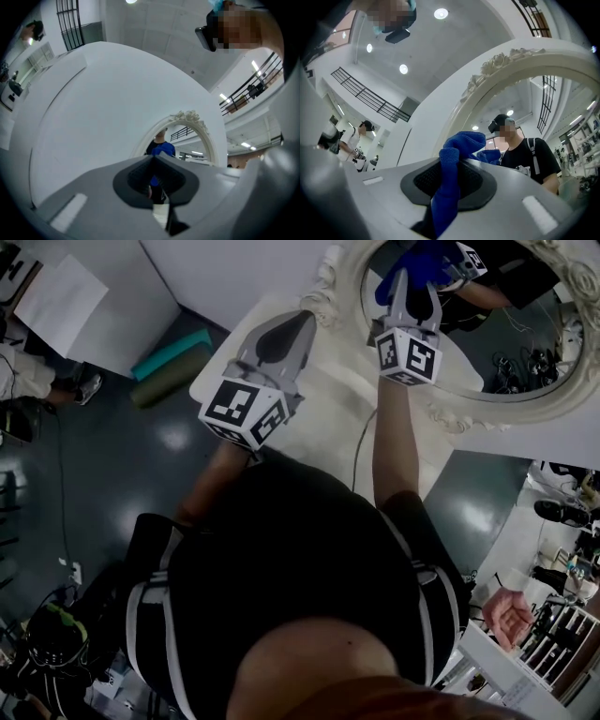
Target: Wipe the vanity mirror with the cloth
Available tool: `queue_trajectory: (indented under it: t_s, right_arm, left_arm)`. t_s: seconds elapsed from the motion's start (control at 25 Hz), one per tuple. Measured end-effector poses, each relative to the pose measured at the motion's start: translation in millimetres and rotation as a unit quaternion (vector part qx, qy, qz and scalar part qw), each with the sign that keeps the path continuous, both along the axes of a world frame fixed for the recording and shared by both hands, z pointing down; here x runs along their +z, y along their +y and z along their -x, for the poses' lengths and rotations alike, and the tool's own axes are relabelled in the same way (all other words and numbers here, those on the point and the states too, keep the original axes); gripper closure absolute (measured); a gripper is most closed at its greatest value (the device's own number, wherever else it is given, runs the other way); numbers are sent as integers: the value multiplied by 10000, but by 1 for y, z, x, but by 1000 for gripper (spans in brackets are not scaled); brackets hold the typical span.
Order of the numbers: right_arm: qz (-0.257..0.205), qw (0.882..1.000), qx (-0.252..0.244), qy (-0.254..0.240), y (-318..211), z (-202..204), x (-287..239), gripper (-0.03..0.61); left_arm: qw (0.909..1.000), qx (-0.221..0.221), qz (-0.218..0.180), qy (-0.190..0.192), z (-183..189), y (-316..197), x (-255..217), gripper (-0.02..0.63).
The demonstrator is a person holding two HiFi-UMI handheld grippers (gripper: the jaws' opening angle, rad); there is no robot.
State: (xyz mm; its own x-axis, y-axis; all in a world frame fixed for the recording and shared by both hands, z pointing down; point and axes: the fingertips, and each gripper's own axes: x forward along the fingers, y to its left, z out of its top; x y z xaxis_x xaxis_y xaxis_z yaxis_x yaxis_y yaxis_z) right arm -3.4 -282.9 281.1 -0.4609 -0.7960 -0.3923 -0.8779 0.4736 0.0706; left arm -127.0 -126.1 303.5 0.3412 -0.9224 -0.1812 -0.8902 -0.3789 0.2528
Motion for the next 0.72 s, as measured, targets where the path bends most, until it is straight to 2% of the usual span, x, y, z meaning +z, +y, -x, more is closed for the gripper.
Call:
queue_trajectory:
  t_s: [0.2,0.36,0.72]
  right_arm:
    - [-144,9989,327,-295,31,-44,-14,502]
    - [-105,9957,842,-377,50,-97,-10,502]
    - [164,9789,1903,-720,88,-220,17,502]
  left_arm:
    - [9994,343,-11,-2,-21,4,-1,603]
    - [9971,763,-26,-30,-50,1,-1,601]
    - [9883,1525,-49,10,-125,-6,-3,601]
